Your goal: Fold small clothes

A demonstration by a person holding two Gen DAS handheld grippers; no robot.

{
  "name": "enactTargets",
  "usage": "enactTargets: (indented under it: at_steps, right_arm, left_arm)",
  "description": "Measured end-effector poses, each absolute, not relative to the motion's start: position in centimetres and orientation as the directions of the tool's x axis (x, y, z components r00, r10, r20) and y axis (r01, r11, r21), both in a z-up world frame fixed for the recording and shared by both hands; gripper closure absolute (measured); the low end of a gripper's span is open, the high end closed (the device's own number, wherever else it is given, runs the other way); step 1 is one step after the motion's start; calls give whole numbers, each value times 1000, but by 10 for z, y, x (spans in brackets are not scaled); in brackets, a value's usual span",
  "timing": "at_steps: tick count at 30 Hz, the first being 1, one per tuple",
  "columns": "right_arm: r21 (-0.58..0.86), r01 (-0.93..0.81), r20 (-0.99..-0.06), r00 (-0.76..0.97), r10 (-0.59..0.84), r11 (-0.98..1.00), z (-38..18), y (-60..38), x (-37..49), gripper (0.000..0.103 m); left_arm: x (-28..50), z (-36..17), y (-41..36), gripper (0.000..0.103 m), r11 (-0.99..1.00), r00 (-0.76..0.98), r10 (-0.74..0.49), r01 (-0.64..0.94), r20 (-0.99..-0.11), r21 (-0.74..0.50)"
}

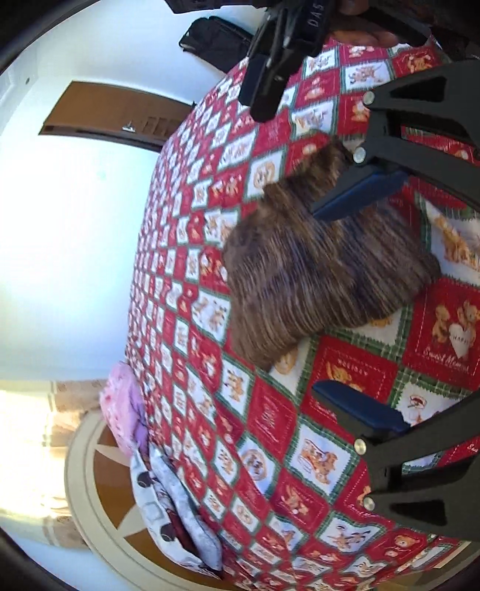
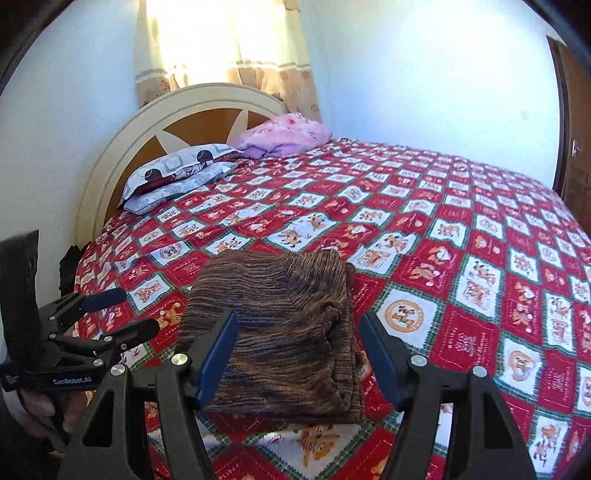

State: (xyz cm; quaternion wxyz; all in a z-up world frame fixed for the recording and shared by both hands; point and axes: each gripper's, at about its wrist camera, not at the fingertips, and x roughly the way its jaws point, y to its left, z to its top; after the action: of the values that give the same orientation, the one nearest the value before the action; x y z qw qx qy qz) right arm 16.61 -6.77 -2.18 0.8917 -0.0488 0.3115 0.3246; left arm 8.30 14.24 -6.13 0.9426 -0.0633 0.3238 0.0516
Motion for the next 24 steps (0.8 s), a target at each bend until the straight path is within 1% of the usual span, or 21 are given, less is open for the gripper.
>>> enactTargets:
  at_steps: [7, 24]
  right_arm:
    - [103, -593, -558, 630, 540, 798, -8, -75, 157, 34]
    - [104, -603, -559, 622, 548, 791, -9, -70, 148, 34]
  left_arm:
    - [80, -51, 142, 12, 987, 800, 59, -136, -597, -84]
    - [78, -47, 144, 13, 986, 806, 64, -142, -588, -88]
